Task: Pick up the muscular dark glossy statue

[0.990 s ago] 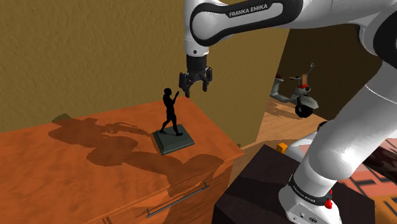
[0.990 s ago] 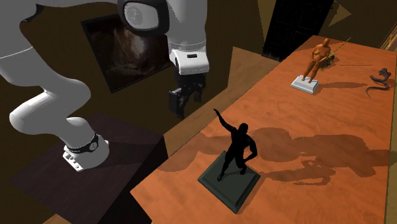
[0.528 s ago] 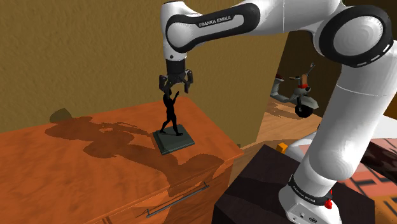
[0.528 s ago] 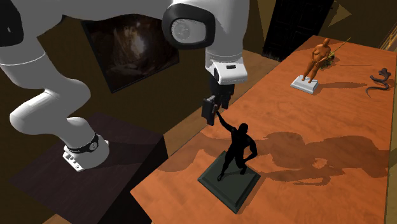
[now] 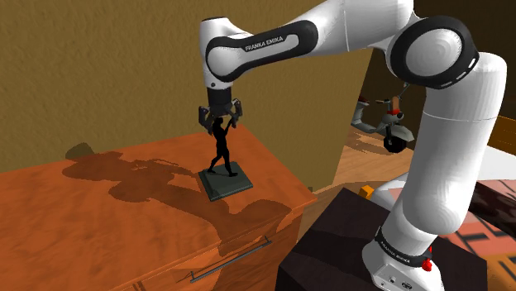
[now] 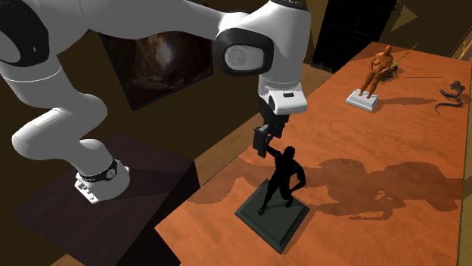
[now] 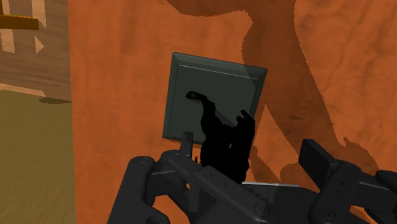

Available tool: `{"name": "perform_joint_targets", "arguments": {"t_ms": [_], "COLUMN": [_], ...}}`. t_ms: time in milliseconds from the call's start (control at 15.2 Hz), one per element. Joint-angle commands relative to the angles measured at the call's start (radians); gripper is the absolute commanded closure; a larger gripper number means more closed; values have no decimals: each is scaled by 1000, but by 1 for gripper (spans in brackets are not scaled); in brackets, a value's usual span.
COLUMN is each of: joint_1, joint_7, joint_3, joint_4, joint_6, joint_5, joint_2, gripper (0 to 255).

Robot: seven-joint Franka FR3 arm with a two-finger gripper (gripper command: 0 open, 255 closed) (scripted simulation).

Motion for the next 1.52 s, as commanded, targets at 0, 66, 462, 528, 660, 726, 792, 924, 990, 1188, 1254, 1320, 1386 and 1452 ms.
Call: {"name": "perform_joint_targets", "arguments": {"t_ms": [0, 66, 462, 528, 660, 726, 792, 924, 990, 1188, 1254, 1320, 1386, 1452], "joint_1": [-1, -1, -1, -1, -1, -1, -1, -1, -1, 0, 0, 0, 1, 1], "joint_7": [0, 1, 1, 1, 1, 1, 1, -1, -2, -5, -5, -6, -7, -7], "joint_3": [-2, -2, -2, -2, -2, -2, -2, -1, -1, 0, 0, 1, 1, 1], "joint_4": [-20, -27, -29, -29, -28, -28, -26, -5, 6, 41, 54, 66, 79, 93], "joint_6": [27, 34, 35, 34, 34, 34, 34, 9, -4, -43, -56, -70, -83, -96], "joint_5": [-2, -3, -2, -2, -3, -3, -3, -1, 0, 2, 3, 3, 3, 4], "joint_2": [6, 7, 5, 5, 6, 6, 7, 3, 1, -3, -4, -4, -5, -5], "gripper": [0, 0, 255, 255, 255, 255, 255, 255, 255, 255, 255, 255, 255, 255]}}
